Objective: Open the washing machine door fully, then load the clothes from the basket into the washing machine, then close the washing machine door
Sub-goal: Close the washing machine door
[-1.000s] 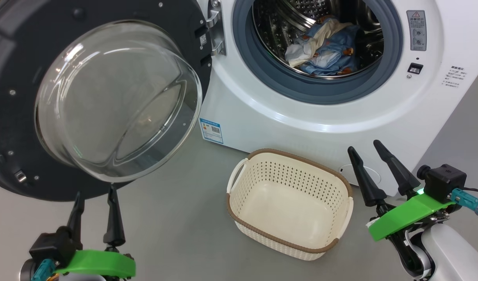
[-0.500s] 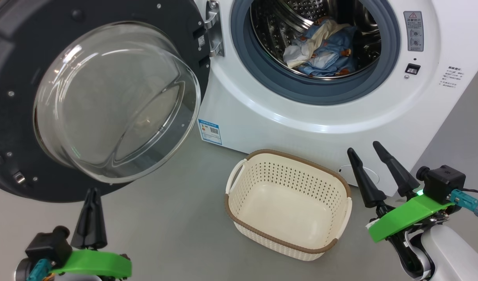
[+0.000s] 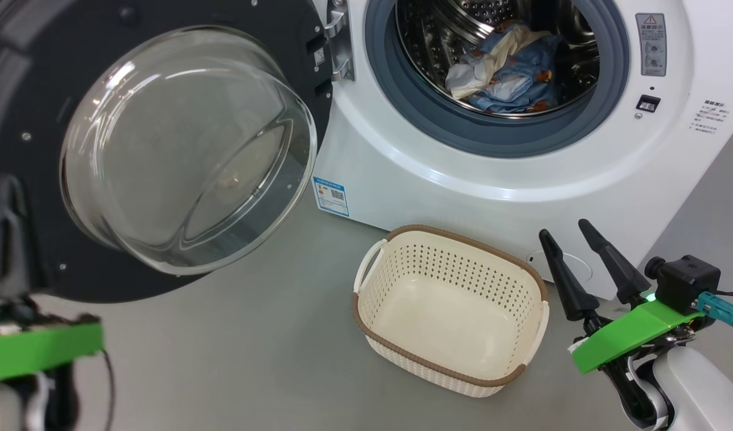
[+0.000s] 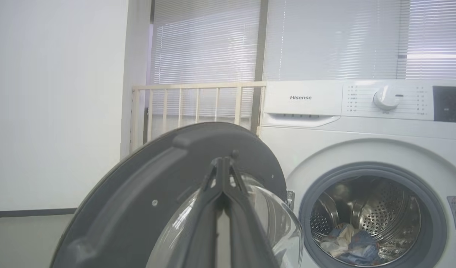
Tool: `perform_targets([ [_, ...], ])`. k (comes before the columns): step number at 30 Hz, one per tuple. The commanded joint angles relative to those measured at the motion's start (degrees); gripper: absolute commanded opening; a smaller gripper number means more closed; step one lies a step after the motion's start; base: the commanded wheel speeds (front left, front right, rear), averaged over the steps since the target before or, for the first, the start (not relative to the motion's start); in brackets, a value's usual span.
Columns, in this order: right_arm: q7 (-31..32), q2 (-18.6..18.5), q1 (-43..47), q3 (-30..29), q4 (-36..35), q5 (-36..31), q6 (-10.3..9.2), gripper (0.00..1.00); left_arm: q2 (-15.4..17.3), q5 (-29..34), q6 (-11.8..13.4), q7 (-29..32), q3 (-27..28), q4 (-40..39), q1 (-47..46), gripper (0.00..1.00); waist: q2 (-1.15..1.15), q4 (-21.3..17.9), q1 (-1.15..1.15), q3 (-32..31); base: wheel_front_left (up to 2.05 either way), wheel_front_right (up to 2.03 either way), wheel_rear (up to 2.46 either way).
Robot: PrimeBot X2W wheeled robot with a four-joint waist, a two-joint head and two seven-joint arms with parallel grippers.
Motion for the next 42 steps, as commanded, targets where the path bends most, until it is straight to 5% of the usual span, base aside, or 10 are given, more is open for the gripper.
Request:
perform_targets([
  [1,-0.5,-1.0,0.1,1.0,-1.2,0.2,0.26,1.00,3.2,-1.6,-0.3,1.4,3.3,-3.3,-3.2,0.00,0.00,0.0,0.00,0.1,0.00,0.00,0.00],
  [8,-0.5,-2.1,-0.7,1.7,-1.1,0.3,0.26,1.00,6.0,-16.4,-1.5,6.5,11.8,-2.2,-9.0,0.00,0.00,-1.0,0.00,1.2,0.00,0.00,0.00],
  [14,-0.5,-3.6,-1.7,2.2,-1.1,0.4,0.26,1.00,8.8,-34.3,-2.1,12.3,21.8,9.8,-15.7,0.00,0.00,-2.4,0.00,2.7,0.00,0.00,0.00],
  [21,-0.5,-5.8,-2.8,3.3,-1.2,0.6,0.26,1.00,12.5,-48.2,-2.5,17.7,30.2,26.2,-21.9,0.00,0.00,-4.0,0.00,4.8,0.00,0.00,0.00],
  [31,-0.4,-9.9,-5.4,4.8,-1.8,0.9,0.26,1.00,17.5,-56.2,-2.7,20.1,36.7,43.4,-27.6,0.00,0.00,-6.6,0.00,9.3,0.00,0.00,0.00],
  [42,-0.2,-11.6,-6.5,5.1,-2.5,1.1,0.26,1.00,20.4,-57.5,-2.9,21.0,37.4,49.3,-28.4,0.00,0.00,-9.4,0.00,11.8,0.00,0.00,0.00],
])
